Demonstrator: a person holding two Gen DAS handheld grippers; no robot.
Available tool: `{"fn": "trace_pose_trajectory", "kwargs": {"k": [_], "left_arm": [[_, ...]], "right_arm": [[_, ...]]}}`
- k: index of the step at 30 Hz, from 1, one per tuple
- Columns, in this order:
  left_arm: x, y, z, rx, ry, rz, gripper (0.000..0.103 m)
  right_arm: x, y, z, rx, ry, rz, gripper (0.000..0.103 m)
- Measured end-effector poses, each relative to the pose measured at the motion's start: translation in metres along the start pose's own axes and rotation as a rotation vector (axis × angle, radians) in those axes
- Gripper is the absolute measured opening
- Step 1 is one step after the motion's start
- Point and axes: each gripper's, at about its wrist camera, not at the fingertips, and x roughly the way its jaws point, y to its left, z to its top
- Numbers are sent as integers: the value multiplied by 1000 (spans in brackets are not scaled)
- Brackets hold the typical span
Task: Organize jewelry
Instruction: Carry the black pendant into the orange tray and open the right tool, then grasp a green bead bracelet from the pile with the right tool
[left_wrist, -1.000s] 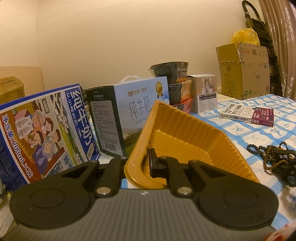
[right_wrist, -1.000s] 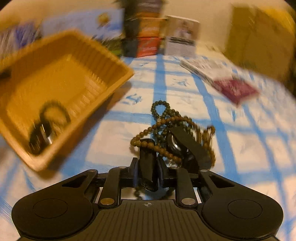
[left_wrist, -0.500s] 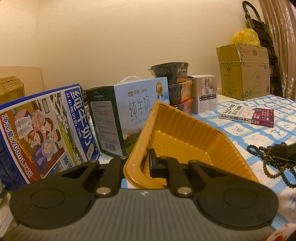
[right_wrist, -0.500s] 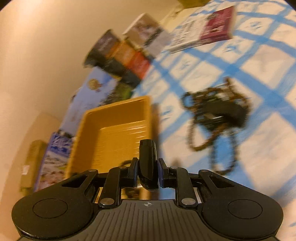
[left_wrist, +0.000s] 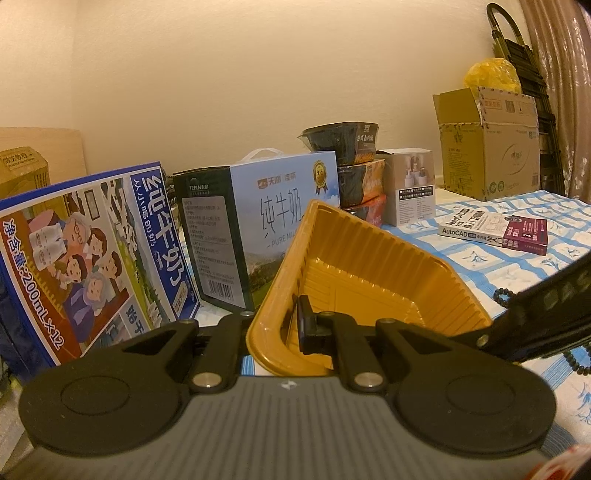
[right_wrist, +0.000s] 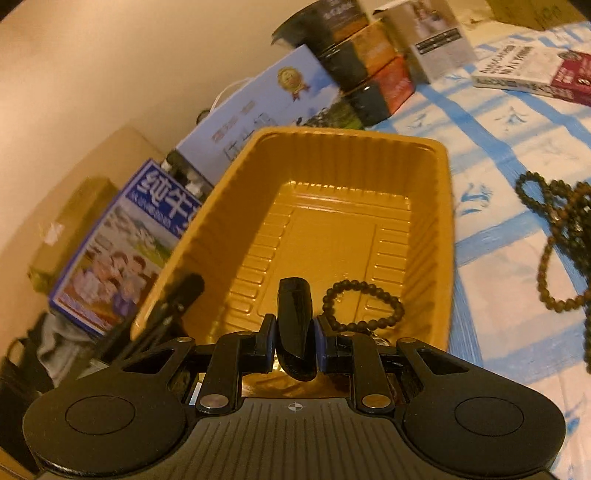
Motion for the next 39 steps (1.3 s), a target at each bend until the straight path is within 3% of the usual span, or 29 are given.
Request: {"fn": "trace_pose_trajectory", "kwargs": {"k": [6, 9, 11, 13, 18, 29, 34, 36, 39], "left_arm": [[0, 1, -1, -5, 0, 1, 10], [0, 2, -1, -5, 4, 1, 10], [1, 2, -2, -5, 7, 3, 10], [1, 3, -2, -6, 8, 4, 10], [1, 2, -2, -5, 10, 5, 10], [1, 3, -2, -7, 12, 8, 10], [1, 3, -1, -3, 13, 10, 10], [1, 2, -1, -1, 12, 10, 10], [2, 3, 0, 3, 11, 9, 10]], "right_arm": [[17, 9, -8, -120, 10, -58, 21], [20, 10, -10, -163, 15, -51, 27], [14, 10, -11, -175, -1, -32, 52], [5, 11, -10, -178, -28, -20, 58], [-27, -1, -8, -173, -90, -71, 58], [-99, -76, -14, -108, -142, -361, 58], [-102, -86, -9, -183, -152, -436, 57], [-97, -86, -5, -227, -148, -446, 54], [-84, -83, -1, -293, -130, -462, 41]]}}
